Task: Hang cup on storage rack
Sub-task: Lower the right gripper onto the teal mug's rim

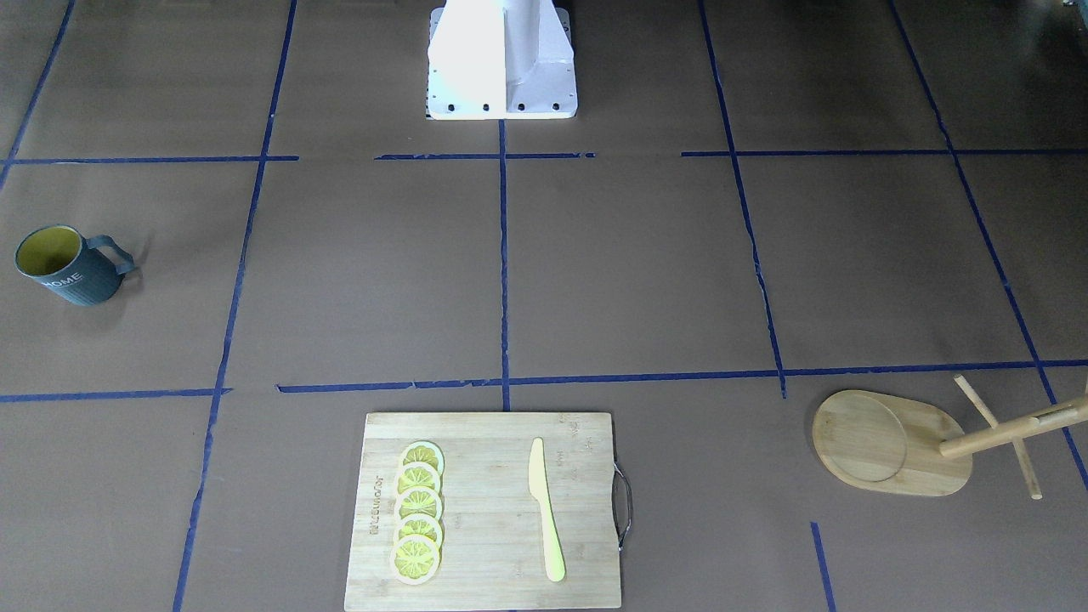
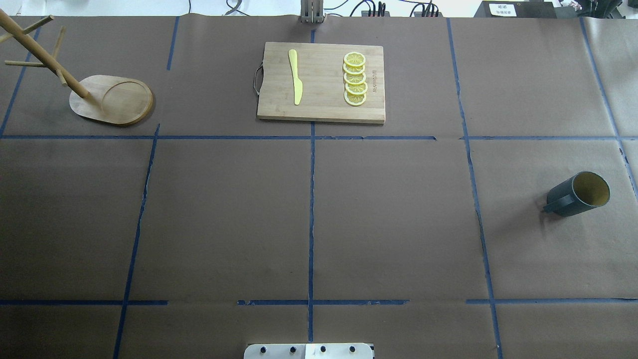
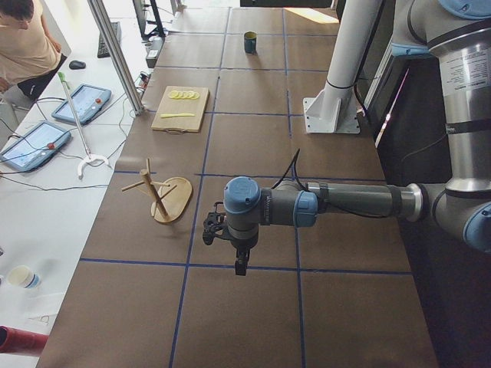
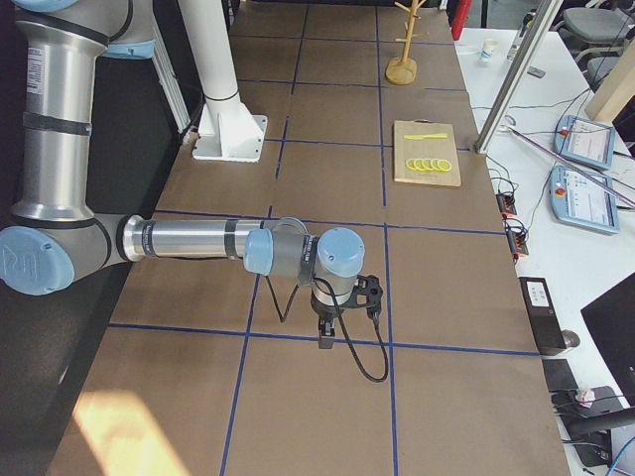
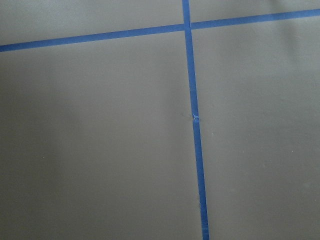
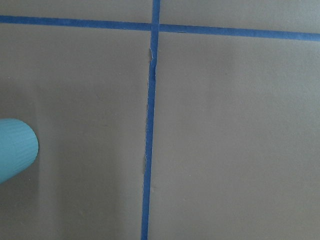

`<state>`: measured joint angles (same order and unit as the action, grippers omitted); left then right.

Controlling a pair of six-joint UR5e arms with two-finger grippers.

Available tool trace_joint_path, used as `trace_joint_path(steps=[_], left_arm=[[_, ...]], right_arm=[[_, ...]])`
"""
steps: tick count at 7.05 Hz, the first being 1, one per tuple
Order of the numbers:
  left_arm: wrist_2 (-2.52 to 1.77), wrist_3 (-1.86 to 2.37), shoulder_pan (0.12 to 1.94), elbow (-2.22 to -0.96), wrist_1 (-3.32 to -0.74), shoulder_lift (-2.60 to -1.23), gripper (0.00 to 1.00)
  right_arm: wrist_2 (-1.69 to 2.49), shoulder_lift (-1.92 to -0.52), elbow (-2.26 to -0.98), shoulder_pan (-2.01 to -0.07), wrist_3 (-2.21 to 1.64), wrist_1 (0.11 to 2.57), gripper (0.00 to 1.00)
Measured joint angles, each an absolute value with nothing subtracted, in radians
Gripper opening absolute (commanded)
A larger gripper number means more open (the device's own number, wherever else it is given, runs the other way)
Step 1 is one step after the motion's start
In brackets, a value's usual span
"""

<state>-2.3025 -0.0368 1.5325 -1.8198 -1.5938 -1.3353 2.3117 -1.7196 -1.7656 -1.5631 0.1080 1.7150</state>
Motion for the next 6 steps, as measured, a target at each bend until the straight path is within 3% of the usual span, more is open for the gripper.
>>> trace_joint_path(steps=[4,6], left_arm=[[-2.304,-0.038,1.53,-1.824,-1.597,-1.321,1.0],[-2.304,-0.038,1.528,-1.826,-1.597,-1.321,1.0]], right_arm=[[2.317,-1.7,-1.79,-1.551,0.106,1.714,1.0],[2.316,-1.607,-1.786,-1.503,0.099,1.713,1.0]])
